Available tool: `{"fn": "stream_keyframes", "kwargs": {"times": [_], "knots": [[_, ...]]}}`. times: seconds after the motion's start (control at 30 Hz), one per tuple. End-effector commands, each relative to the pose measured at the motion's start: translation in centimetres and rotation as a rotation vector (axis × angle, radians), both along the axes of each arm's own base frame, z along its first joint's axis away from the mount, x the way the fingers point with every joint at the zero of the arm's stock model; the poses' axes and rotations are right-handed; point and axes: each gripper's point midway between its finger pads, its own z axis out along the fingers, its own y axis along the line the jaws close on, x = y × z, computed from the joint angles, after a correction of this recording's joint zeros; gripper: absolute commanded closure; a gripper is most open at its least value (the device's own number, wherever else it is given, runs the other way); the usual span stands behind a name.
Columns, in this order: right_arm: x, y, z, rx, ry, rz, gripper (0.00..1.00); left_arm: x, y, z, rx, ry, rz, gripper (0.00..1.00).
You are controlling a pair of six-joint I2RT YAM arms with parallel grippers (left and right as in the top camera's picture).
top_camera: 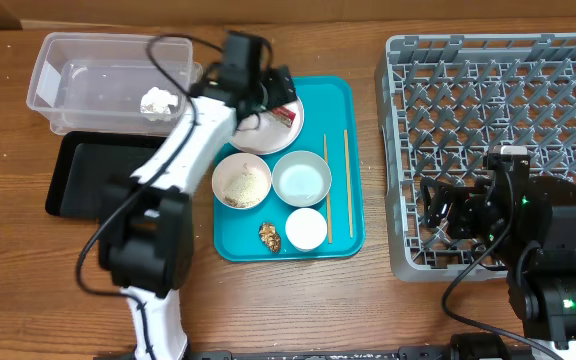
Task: Sort waste into correct bins and load items into the dishwasher
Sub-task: 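Return the left gripper to the plate and grasp the red wrapper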
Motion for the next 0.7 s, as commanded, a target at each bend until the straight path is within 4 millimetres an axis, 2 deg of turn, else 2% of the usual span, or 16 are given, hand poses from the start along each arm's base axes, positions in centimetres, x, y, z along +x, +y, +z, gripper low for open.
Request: {"fn": "stream_keyframes", "kwargs": {"times": [0.0,0.2,0.3,0.37,0.43,0.6,0.67], "knots": [[0.1,0.0,1.3,0.004,-0.028,0.001,0.0,-0.5,-1.6,-2.8,-0.046,0.085,0.075,0.1],[0.1,0.0,1.3,0.004,-0.028,0.001,0.0,-0.9,-1.7,-6.0,-0.011,0.137,0.11,0.11],[0.1,0.0,1.3,0.004,-0.028,0.001,0.0,-0.8,-1.5,-7.0,0.005,0.145,0.118,0.16],[0.1,0.0,1.3,0.004,-0.028,0.001,0.0,-0.8,-1.2,-7.2,0.019,0.143,0.126,0.3],[0.1,0.0,1.3,0.004,-0.028,0.001,0.0,-0.7,-0.9,-7.2,0.032,0.137,0.134,0.54],[0.1,0.0,1.3,0.004,-0.028,0.001,0.0,-0.7,-0.7,-7.3,0.044,0.136,0.139,0.96],[0.1,0.0,1.3,0.004,-0.028,0.001,0.0,-0.7,-0.7,-7.2,0.051,0.134,0.129,0.96]]}}
